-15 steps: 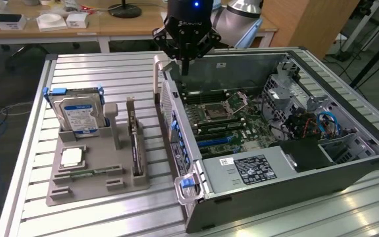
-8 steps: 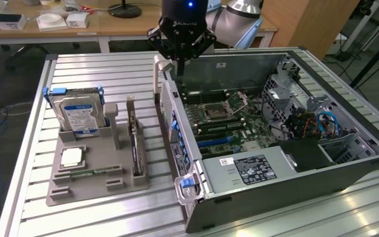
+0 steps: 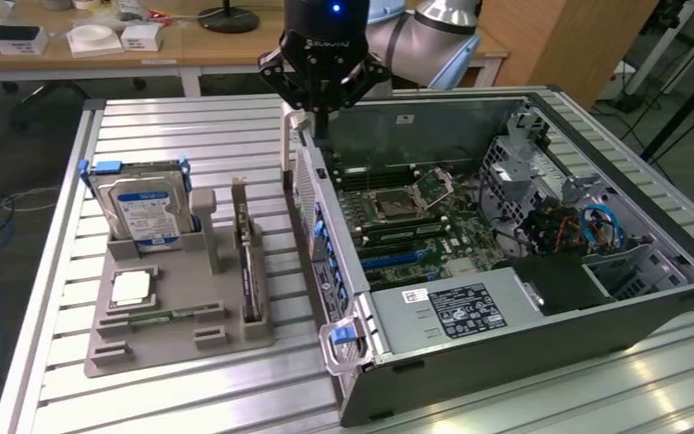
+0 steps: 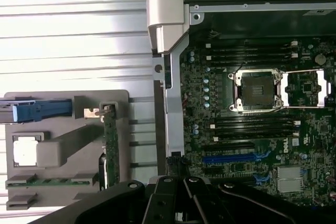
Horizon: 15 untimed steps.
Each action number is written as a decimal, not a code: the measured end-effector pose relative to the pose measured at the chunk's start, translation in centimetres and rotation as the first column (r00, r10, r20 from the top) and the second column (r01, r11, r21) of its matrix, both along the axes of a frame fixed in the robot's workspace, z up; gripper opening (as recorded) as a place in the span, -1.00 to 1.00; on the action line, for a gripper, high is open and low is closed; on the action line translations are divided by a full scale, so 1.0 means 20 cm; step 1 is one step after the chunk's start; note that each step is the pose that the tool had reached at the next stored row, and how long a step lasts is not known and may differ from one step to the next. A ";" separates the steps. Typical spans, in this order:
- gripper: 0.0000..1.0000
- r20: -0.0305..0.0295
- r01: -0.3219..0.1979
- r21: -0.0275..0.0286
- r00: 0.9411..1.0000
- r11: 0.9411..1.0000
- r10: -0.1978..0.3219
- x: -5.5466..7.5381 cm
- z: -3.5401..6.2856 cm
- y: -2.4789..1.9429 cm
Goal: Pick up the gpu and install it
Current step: 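Reach for the gpu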
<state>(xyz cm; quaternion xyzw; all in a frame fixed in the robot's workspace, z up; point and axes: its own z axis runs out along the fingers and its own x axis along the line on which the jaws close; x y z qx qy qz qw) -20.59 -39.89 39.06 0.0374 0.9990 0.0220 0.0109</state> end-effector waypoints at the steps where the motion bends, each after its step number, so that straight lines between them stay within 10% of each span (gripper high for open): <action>1: -0.79 0.000 0.000 0.000 1.000 1.000 0.000 -0.01 0.000 0.000; 15: -0.79 -0.001 0.000 0.000 1.000 1.000 0.000 -0.13 -0.004 0.000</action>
